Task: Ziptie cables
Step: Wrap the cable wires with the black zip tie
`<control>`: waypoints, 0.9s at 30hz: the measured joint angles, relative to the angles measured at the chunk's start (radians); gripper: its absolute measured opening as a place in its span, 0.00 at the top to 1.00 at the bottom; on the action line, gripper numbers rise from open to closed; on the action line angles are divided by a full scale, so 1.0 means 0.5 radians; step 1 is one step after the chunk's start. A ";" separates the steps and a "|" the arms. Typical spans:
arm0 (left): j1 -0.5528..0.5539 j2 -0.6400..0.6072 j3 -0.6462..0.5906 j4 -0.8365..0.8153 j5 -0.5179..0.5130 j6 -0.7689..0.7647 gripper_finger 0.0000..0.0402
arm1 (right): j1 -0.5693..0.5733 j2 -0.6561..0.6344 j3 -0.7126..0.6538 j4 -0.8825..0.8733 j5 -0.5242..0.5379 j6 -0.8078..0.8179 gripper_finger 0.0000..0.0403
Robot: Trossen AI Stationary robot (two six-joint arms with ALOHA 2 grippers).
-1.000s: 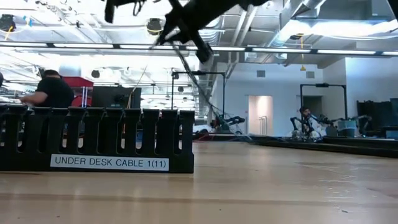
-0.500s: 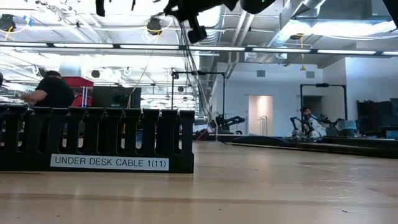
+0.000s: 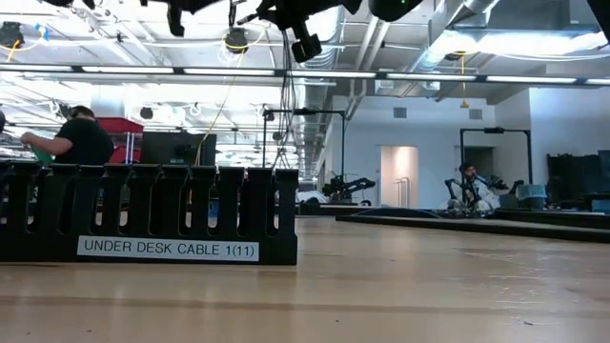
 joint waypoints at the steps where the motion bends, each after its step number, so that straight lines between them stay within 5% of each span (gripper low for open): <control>1: -0.007 0.031 0.000 0.003 0.003 0.001 1.00 | 0.005 0.000 0.000 0.002 0.007 -0.021 1.00; 8: -0.016 0.105 -0.041 0.284 0.002 0.110 1.00 | 0.034 0.000 0.000 -0.037 0.019 -0.035 1.00; 18: 0.092 0.036 -0.728 1.202 0.002 -0.422 1.00 | 0.034 0.000 0.000 -0.061 0.055 -0.175 1.00; 27: 0.169 0.089 -1.071 1.583 -0.083 -0.929 1.00 | 0.027 0.027 0.000 -0.317 0.051 -0.053 1.00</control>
